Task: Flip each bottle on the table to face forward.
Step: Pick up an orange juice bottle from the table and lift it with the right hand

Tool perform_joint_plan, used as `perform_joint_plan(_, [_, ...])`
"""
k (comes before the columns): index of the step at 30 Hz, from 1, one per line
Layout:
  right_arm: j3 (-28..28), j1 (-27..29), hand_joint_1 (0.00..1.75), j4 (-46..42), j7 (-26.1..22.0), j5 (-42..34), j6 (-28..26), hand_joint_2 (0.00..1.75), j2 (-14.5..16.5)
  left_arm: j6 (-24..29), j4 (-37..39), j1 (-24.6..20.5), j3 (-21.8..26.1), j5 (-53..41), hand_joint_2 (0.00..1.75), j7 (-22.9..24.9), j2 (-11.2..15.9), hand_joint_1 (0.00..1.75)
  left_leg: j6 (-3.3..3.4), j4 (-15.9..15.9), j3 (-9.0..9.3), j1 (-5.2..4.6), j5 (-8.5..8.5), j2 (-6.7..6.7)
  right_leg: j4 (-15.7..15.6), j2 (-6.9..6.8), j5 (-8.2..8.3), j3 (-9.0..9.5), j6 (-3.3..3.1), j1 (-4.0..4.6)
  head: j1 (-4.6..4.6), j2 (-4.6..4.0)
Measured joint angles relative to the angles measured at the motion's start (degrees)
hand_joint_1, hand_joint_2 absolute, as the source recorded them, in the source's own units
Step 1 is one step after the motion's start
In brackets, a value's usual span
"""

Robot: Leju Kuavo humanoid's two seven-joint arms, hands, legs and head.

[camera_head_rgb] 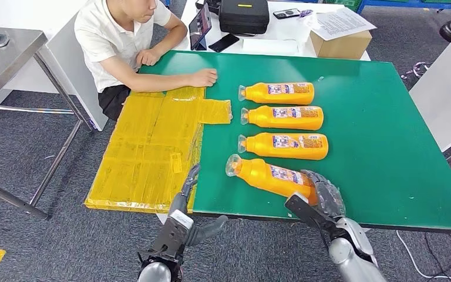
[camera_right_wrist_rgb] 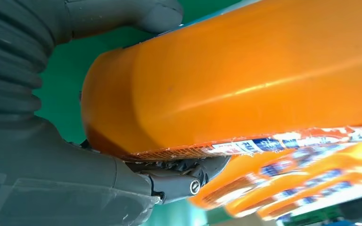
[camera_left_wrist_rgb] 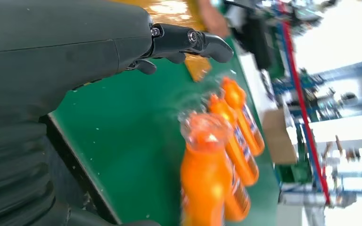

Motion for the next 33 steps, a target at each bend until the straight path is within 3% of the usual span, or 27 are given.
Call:
perform_joint_plan(7, [0.2,4.35,1.75,-7.38,-4.06,-9.85,-2.7,1.75,4.39,-6.62,1.55,0.0,1.05,24.16,1.75,2.76,-0.05,0.0,-0.02,-0.01,-0.4,0.04,0.06,-0.06,0.06,-0.03,-0.01,-0.35,-0.01,0.04,-0.01,0.0])
perform_joint_plan(11, [0.24,4.87,1.75,-8.02,-4.61,-11.44,-6.61,1.75,6.22,-7.69,0.61,0.41,1.14,30.57,1.75,3.04,-0.05,0.0,-0.02,-0.01,-0.54,0.0,0.06,-0.07,0.05,-0.03,-0.01,-0.47,-0.01,-0.02,0.0,0.0])
perform_joint_plan(22, [3.95,2.86,1.75,-4.46,-5.82,-13.28,-3.79,1.75,10.76,-14.0,-0.53,-1.49,-2.01,33.44,1.75,4.36,0.19,0.0,-0.02,-0.01,-0.72,0.02,0.06,-0.08,0.06,-0.03,0.0,-0.66,0.0,0.02,-0.01,0.0])
perform_joint_plan(28, [8.19,0.83,1.75,-1.29,-4.55,-11.83,-3.57,1.75,12.5,-8.44,0.9,-3.87,-3.86,27.06,1.75,3.64,0.37,0.0,-0.03,-0.01,-0.75,0.03,0.08,-0.1,0.08,-0.04,-0.01,-0.67,-0.01,0.01,0.0,0.0])
perform_joint_plan(33, [10.45,0.15,1.75,0.0,-4.31,-11.06,-4.03,1.75,13.17,-7.66,2.43,-4.9,-4.35,26.98,1.75,4.07,0.36,0.0,-0.03,-0.01,-0.8,0.01,0.08,-0.13,0.07,-0.05,-0.01,-0.7,0.0,-0.01,0.01,0.0])
